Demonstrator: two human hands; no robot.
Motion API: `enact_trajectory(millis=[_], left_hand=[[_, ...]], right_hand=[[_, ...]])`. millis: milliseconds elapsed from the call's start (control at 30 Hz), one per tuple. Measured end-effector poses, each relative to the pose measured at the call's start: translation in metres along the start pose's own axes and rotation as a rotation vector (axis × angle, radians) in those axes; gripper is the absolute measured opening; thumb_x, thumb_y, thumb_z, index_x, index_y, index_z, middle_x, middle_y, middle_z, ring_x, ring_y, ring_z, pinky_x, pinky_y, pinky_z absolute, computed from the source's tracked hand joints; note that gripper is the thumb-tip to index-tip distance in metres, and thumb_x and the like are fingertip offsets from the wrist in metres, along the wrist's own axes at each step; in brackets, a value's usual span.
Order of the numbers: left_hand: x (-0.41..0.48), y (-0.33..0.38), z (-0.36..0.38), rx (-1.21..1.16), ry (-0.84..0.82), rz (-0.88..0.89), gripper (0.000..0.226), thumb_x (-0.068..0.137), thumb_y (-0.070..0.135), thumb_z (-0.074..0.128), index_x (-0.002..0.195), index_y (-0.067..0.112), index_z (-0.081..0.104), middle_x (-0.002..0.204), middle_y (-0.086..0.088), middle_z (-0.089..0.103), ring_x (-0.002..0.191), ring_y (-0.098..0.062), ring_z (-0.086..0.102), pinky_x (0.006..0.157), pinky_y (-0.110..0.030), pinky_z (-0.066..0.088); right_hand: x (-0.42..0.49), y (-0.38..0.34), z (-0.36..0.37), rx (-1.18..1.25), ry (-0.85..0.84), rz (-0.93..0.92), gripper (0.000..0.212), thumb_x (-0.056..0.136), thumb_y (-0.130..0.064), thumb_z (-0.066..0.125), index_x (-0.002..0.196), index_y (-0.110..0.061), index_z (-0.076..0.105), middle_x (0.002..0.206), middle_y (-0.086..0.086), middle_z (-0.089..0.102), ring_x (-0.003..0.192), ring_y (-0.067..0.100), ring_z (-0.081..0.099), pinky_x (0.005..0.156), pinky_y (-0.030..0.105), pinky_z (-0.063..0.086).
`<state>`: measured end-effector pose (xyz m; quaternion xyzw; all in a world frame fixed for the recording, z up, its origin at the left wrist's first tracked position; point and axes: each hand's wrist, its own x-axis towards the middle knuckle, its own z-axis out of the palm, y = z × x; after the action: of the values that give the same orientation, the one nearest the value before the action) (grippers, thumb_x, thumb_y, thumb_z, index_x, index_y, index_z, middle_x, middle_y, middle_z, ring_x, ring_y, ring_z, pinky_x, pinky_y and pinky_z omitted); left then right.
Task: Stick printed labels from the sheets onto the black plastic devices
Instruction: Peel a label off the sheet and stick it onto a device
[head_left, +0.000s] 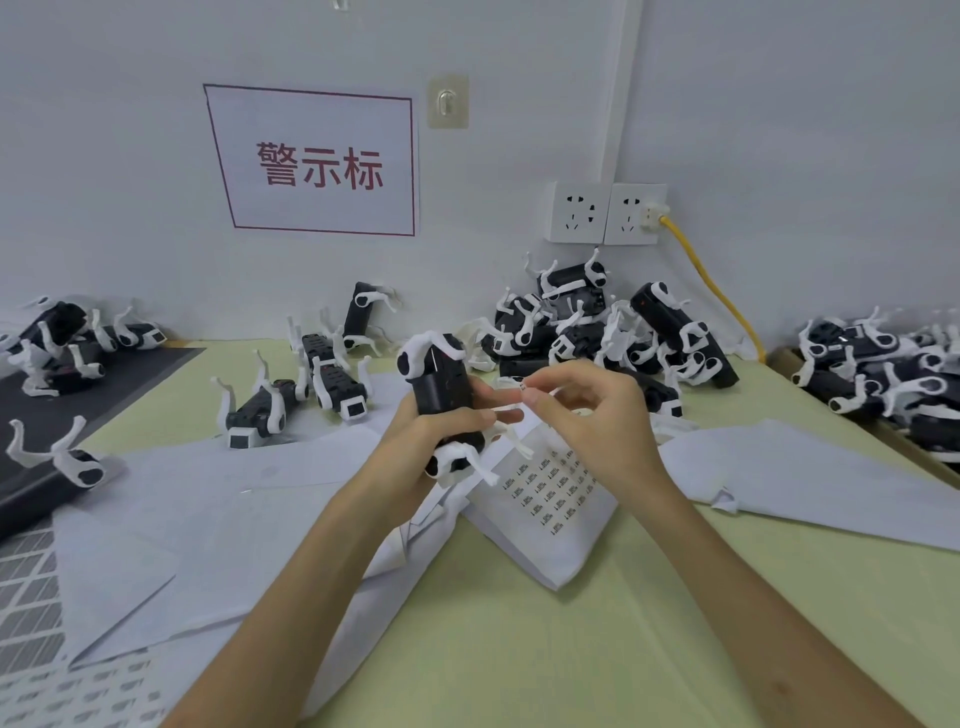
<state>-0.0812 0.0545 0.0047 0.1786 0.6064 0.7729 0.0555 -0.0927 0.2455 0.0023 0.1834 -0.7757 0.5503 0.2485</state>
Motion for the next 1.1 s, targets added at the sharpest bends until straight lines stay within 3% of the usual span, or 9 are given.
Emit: enact_trajectory(millis=[100,200,300,433,533,633,767,967,1100], left_hand=[[0.000,0.000,0.000,0.008,-0.012,0.011,0.025,0.081,0.007,0.069,0.079,0.030,0.078,0.104,-0.005,0.078,0.110,-0.026,0.072,0.083,-0.025,0.058],[0.000,0.000,0.001,0.039,-0.015,0.009,0.022,0.079,0.008,0.070,0.080,0.029,0.079,0.104,-0.008,0.078,0.113,-0.027,0.071,0.094,-0.034,0.057],[0.001,-0.002,0.001,0.046,-0.028,0.007,0.025,0.080,0.005,0.068,0.079,0.028,0.079,0.116,-0.010,0.076,0.113,-0.028,0.071,0.105,-0.044,0.048],[0.002,-0.004,0.001,0.085,-0.021,-0.006,0.022,0.078,0.008,0.070,0.080,0.028,0.078,0.118,-0.010,0.075,0.113,-0.032,0.070,0.105,-0.044,0.049],[0.006,-0.008,-0.001,0.098,0.020,-0.022,0.015,0.078,0.008,0.074,0.092,0.014,0.073,0.118,-0.006,0.075,0.110,-0.032,0.071,0.099,-0.042,0.051],[0.009,-0.012,-0.003,0.136,0.154,-0.045,0.016,0.084,0.009,0.080,0.095,0.008,0.068,0.105,-0.004,0.077,0.100,-0.026,0.072,0.091,-0.037,0.051],[0.011,-0.016,-0.004,0.132,0.249,-0.082,0.023,0.084,0.018,0.081,0.096,0.010,0.062,0.076,0.001,0.067,0.075,-0.015,0.065,0.079,-0.031,0.049],[0.013,-0.017,0.004,-0.021,0.139,-0.131,0.027,0.095,0.005,0.062,0.120,0.008,0.053,0.094,-0.003,0.068,0.088,-0.015,0.068,0.081,-0.029,0.053],[0.012,-0.024,0.009,0.006,0.076,-0.117,0.048,0.087,0.021,0.069,0.130,0.018,0.047,0.110,-0.002,0.071,0.103,-0.014,0.071,0.095,-0.037,0.055]], right_hand=[[0.001,-0.001,-0.001,-0.005,0.001,0.026,0.010,0.086,-0.018,0.080,0.087,-0.027,0.077,0.086,-0.015,0.074,0.075,0.014,0.069,0.075,0.037,0.059],[0.001,-0.001,-0.001,-0.023,0.002,0.040,0.012,0.084,-0.018,0.081,0.082,-0.028,0.075,0.084,-0.016,0.073,0.074,0.012,0.069,0.077,0.036,0.059],[0.001,0.000,-0.001,-0.068,0.010,0.007,0.014,0.083,-0.016,0.081,0.080,-0.027,0.074,0.082,-0.017,0.073,0.072,0.010,0.068,0.074,0.028,0.057],[0.000,0.003,-0.001,-0.173,0.022,-0.055,0.022,0.084,-0.014,0.080,0.077,-0.031,0.069,0.082,-0.019,0.070,0.071,0.007,0.066,0.069,0.012,0.049],[-0.001,0.002,0.000,-0.205,0.090,-0.112,0.020,0.084,-0.011,0.079,0.077,-0.027,0.069,0.076,-0.016,0.069,0.070,0.007,0.064,0.068,0.008,0.046],[0.000,0.000,-0.003,-0.115,0.149,-0.104,0.016,0.086,-0.012,0.078,0.078,-0.024,0.071,0.075,-0.013,0.070,0.067,0.006,0.063,0.069,0.013,0.050],[0.004,-0.006,-0.006,0.146,0.016,0.047,0.015,0.089,-0.010,0.076,0.084,-0.025,0.074,0.081,-0.005,0.074,0.068,0.011,0.067,0.070,0.026,0.056],[-0.001,-0.011,0.001,0.264,-0.097,0.103,0.019,0.090,-0.013,0.075,0.082,-0.030,0.076,0.082,-0.005,0.074,0.075,0.012,0.070,0.072,0.022,0.055],[-0.003,-0.011,0.007,0.187,-0.094,0.082,0.009,0.092,-0.011,0.073,0.086,-0.019,0.075,0.081,-0.007,0.074,0.081,0.011,0.070,0.078,0.025,0.056]])
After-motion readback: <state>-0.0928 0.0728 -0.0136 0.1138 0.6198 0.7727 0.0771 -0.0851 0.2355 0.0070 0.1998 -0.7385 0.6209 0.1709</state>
